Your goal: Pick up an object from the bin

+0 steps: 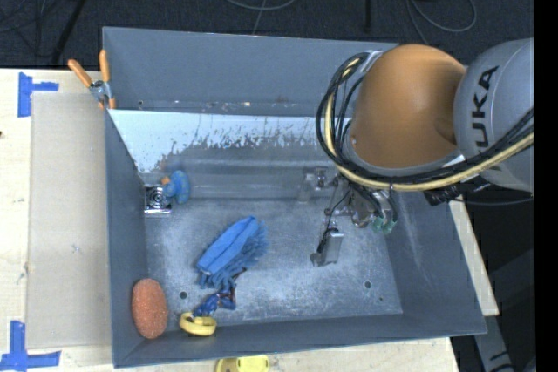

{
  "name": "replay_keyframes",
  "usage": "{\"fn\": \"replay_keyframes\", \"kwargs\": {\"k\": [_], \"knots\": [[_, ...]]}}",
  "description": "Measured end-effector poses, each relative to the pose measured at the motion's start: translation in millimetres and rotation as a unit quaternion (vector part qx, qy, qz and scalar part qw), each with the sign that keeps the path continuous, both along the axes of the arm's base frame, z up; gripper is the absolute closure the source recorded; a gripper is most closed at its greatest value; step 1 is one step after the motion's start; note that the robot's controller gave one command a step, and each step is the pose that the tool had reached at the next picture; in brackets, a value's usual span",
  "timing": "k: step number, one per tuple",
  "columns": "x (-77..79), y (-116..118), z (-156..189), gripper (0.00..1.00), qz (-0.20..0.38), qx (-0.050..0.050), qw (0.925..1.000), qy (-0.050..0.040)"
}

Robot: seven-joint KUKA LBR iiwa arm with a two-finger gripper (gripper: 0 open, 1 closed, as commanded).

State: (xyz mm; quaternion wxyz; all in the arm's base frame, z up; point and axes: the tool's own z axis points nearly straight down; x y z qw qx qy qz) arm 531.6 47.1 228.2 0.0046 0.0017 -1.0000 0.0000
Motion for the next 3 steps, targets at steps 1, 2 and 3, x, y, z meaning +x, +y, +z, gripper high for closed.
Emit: {"fn": "replay_keyframes", "kwargs": {"k": [1,2,3], "knots": [[1.3,-0.2,4.6,0.0,-0.001,0.0,1.0,-0.004],[19.1,31.3,-44.1,0.0,0.031,0.0,0.9995,-0.0076],[-5.3,47.2,-80.1,0.0,0.012,0.0,0.9999,-0.0041]]}}
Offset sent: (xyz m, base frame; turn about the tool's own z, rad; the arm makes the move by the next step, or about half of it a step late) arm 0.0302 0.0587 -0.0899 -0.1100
